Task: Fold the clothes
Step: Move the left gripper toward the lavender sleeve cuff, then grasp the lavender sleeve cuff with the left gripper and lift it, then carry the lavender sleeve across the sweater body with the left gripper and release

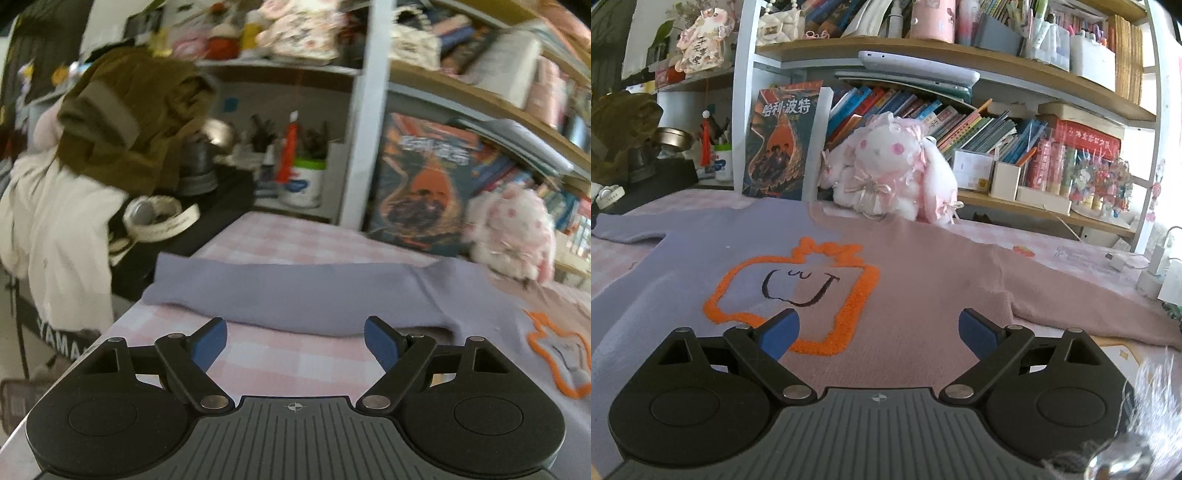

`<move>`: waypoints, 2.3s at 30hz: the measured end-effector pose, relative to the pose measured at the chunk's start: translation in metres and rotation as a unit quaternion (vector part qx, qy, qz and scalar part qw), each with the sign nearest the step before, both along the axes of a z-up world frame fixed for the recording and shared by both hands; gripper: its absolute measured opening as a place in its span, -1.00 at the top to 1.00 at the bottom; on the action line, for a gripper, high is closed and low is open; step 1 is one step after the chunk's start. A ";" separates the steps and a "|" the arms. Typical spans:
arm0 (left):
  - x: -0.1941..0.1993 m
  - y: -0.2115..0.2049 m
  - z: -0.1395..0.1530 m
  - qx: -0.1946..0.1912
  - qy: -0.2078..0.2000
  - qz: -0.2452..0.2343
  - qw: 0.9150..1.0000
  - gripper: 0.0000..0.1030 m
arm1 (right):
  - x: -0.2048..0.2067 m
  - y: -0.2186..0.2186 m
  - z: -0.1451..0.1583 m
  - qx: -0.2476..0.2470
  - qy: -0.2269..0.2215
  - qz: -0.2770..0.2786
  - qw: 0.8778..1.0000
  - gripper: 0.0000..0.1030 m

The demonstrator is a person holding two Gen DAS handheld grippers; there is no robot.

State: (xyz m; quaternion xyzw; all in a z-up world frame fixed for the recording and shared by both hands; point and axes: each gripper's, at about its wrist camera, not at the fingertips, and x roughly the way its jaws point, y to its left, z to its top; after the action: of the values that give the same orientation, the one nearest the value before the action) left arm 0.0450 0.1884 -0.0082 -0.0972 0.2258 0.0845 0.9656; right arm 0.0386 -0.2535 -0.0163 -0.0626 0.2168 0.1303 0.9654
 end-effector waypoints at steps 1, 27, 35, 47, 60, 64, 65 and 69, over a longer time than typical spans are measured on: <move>0.003 0.003 -0.001 -0.002 0.004 0.004 1.000 -0.63 | 0.001 0.000 0.000 0.000 0.002 0.002 1.000 -0.82; 0.063 0.085 -0.024 -0.224 -0.007 0.118 0.967 0.23 | 0.007 0.001 -0.005 0.009 0.032 0.018 0.999 -0.83; 0.066 0.091 -0.031 -0.238 -0.008 0.158 0.958 0.89 | 0.010 -0.004 -0.005 0.022 0.038 0.008 0.999 -0.83; 0.062 0.042 0.024 -0.161 -0.048 0.077 0.983 0.93 | 0.014 0.013 -0.011 -0.023 0.057 0.031 0.998 -0.83; 0.089 -0.123 0.088 -0.122 -0.088 -0.132 0.980 0.92 | 0.022 0.014 -0.015 -0.030 0.082 0.031 0.996 -0.90; 0.104 -0.166 0.085 -0.138 -0.082 -0.163 0.973 0.92 | 0.027 0.007 -0.017 -0.008 0.099 0.030 0.995 -0.91; 0.107 -0.177 0.084 -0.141 -0.080 -0.171 0.972 0.92 | 0.027 0.006 -0.018 -0.004 0.101 0.030 0.994 -0.91; 0.118 -0.217 0.080 -0.147 -0.079 -0.197 0.966 0.92 | 0.028 0.005 -0.018 0.001 0.105 0.031 0.994 -0.92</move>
State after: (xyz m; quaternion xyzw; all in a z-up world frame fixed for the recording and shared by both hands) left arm 0.1628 -0.0289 0.0719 -0.1983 0.1738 -0.1497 0.9529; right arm 0.0667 -0.2484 -0.0338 -0.0544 0.3148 0.1658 0.9330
